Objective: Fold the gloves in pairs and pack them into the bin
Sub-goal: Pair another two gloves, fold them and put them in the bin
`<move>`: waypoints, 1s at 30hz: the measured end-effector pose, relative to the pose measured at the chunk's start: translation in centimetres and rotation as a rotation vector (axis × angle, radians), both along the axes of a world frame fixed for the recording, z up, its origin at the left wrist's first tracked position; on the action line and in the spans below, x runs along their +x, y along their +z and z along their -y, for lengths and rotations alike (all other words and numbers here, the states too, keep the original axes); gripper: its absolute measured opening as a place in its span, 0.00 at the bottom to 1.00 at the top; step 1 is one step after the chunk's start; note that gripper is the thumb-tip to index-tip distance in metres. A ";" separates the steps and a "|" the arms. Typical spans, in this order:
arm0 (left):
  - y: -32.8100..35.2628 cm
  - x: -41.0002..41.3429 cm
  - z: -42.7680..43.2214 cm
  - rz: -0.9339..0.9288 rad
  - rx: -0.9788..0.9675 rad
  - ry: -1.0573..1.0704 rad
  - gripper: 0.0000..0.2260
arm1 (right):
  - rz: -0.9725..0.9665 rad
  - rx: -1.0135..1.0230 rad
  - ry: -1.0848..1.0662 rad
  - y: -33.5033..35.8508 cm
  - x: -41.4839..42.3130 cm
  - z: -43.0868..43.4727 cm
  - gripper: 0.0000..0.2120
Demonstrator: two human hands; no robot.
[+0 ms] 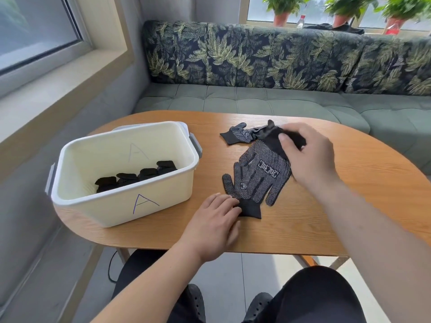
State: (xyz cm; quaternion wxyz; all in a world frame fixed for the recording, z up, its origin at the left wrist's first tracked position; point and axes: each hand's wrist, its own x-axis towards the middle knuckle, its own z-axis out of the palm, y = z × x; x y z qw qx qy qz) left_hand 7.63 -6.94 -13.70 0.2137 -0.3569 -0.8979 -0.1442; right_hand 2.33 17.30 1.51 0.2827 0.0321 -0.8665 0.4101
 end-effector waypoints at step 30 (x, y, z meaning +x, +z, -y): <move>0.2 0.1 0.1 0.006 0.057 -0.011 0.13 | -0.192 0.799 0.143 -7.8 -0.4 0.5 0.12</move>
